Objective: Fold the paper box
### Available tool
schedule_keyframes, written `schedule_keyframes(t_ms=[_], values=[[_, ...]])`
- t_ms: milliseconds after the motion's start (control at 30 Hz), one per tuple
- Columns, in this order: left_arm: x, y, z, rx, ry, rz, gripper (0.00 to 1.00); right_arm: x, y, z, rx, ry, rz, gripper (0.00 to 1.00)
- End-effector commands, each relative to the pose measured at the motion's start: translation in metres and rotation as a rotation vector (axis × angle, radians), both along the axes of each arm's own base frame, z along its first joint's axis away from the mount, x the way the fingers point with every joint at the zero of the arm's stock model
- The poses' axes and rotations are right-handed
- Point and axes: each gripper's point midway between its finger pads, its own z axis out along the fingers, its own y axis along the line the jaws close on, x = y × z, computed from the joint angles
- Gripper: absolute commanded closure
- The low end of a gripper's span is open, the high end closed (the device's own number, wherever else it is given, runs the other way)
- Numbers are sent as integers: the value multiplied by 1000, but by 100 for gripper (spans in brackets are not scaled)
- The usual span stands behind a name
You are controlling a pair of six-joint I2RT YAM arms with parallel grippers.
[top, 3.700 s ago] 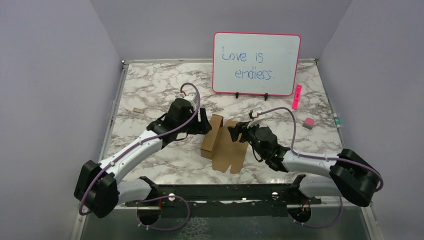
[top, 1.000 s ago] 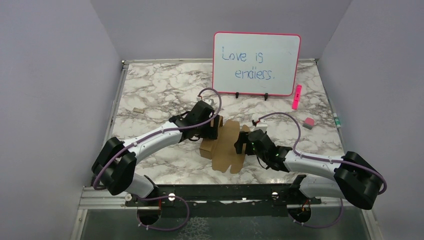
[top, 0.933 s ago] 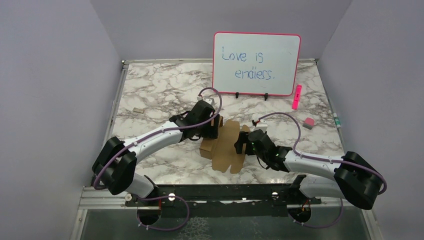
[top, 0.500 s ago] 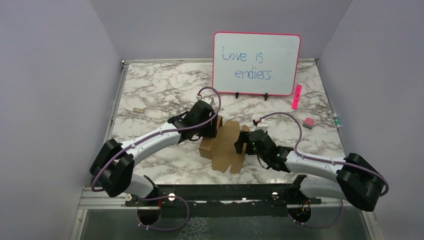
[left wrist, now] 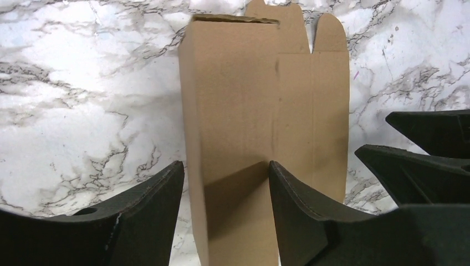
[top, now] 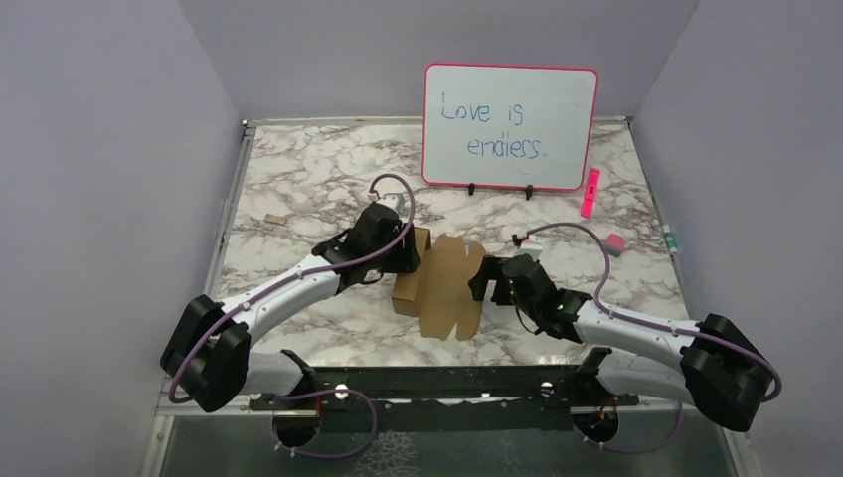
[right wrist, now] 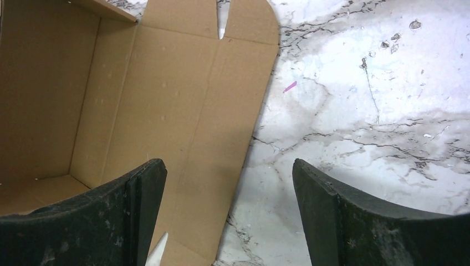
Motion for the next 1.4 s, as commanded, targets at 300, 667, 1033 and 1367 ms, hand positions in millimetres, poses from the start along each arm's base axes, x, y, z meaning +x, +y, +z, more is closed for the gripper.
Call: schedule_keyframes(t_ms=[300,667,1033,1367], values=[[-6,13,9,-247,34,22,41,5,19,-10,176,140,1,12],[-1,-2,37,-166,-31,-21,20,9,11,-10,172,123,-28,12],[13,5,21,86,-82,48,15,10,10,-12,152,119,-21,12],[19,-7,4,162,-68,21,15,11,12,-13,152,117,-14,12]])
